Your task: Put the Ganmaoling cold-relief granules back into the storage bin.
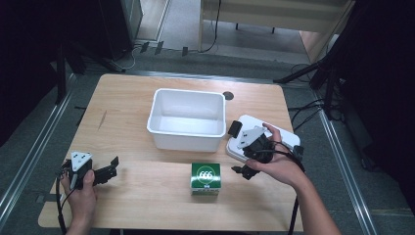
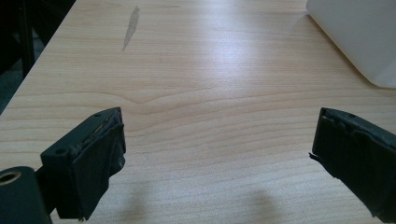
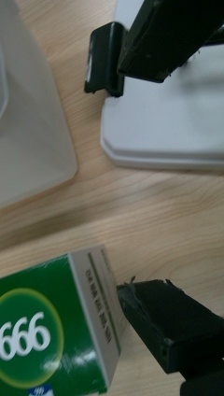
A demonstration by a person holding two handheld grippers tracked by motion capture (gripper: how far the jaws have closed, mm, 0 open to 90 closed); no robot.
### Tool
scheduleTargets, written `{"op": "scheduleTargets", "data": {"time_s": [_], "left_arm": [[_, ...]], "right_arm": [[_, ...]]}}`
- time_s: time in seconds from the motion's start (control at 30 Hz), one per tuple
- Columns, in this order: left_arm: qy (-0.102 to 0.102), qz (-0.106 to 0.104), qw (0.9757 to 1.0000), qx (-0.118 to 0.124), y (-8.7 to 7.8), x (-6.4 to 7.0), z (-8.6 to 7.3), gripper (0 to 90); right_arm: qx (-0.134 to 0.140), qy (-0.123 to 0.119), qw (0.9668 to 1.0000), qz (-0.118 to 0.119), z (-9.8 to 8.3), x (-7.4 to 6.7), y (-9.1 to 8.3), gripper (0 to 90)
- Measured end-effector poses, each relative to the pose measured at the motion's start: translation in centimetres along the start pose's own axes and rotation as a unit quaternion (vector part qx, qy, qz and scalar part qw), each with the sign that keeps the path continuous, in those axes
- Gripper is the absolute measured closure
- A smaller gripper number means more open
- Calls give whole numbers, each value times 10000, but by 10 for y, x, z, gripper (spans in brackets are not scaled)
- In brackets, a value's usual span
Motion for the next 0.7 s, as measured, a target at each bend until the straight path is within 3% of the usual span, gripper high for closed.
{"op": "scheduleTargets", "data": {"time_s": [0.13,0.7], "left_arm": [[-14,-4,10000,-5,0,0,0,31],[-18,-33,10000,1,0,0,0,31]], "right_arm": [[-37,-109,9999,-16,7,-6,3,0],[-63,-655,9972,350,37,-46,18,0]]}}
Point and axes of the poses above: each handheld gripper's, and its own axes: y roughly forward along the jaws, z roughly out of its top, x roughly to its right, the point moved 10 cm from there along y, roughly forward along the jaws, and after that the axes turned 9 degrees about z, right-handed, at the moved point
